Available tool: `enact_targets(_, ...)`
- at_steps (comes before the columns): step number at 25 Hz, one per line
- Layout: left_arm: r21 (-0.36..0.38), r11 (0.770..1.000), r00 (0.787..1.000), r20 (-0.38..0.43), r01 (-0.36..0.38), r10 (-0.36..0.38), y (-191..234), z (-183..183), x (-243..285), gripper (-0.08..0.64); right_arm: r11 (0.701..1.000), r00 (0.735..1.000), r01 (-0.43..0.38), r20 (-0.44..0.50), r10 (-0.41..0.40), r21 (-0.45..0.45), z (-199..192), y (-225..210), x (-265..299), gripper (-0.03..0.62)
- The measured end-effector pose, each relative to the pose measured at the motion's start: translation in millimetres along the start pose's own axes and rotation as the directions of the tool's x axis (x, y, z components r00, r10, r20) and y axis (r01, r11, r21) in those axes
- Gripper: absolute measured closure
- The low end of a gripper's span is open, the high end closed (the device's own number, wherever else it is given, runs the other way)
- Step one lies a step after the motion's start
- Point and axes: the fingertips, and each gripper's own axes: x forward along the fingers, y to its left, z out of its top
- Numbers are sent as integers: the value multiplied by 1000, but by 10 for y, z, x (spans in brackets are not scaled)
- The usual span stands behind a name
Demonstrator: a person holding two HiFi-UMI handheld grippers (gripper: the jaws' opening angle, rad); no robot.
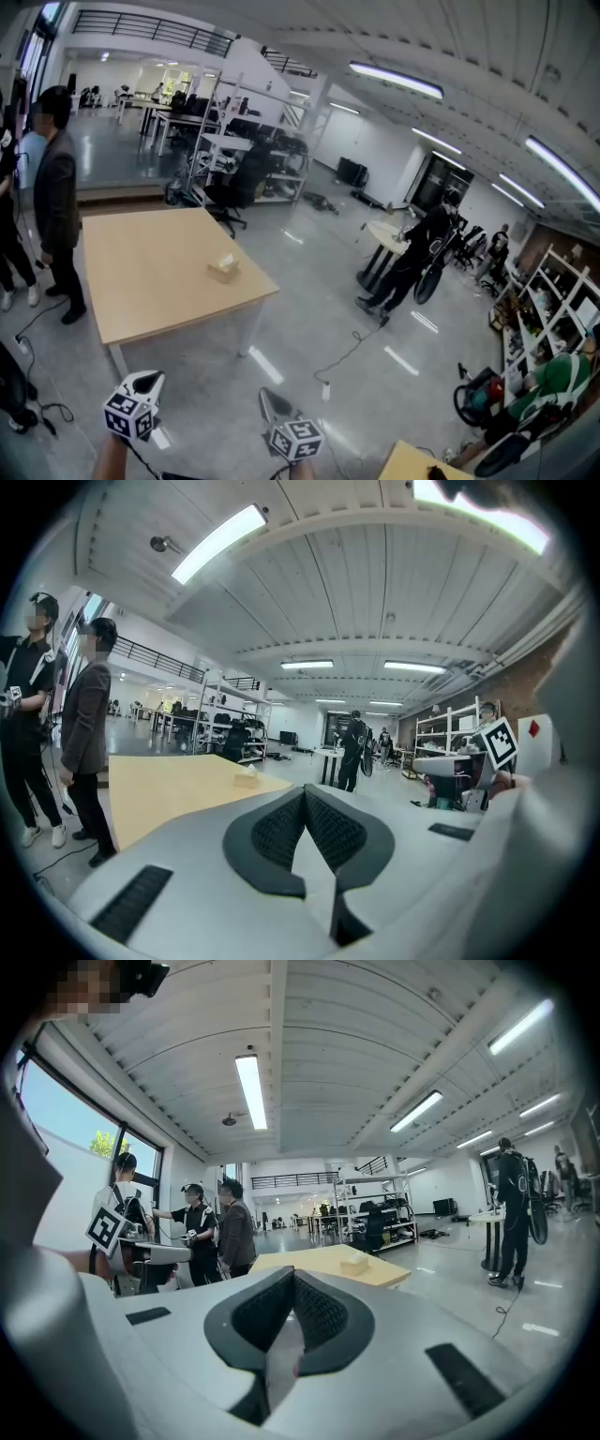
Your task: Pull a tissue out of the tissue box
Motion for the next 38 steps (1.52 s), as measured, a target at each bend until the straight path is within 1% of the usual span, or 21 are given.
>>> enact_targets(4, -9, 1000, 1000, -6, 0, 0, 91, -25, 76, 552, 1000, 1000, 0, -11, 0, -10, -14, 4, 109, 581)
enact_targets(8, -15, 1000, 1000, -8, -4, 4, 168, -64, 192, 552, 1000, 1000, -2, -18, 2, -11, -31, -83, 242, 581)
enact_targets(14, -31, 999, 1000, -16, -26, 25, 428, -55, 505, 552, 1000, 1000, -9, -21, 9, -3, -5, -272, 642, 581)
enact_targets(21, -32, 999, 999, -13, -41, 40, 591, 73, 1031, 552, 999, 999, -33, -25, 33, -1, 60, -630, 1111, 581)
enact_targets(29, -35, 997, 997, -22, -75, 74, 890, 182, 1621, 552, 997, 997, -70, -33, 70, 14, 146, -1044, 1748, 581)
enact_targets(38, -31, 992, 993, -23, -120, 119, 1137, 307, 2113, 552, 993, 993, -113, -28, 114, 21, 227, -1388, 2274, 581)
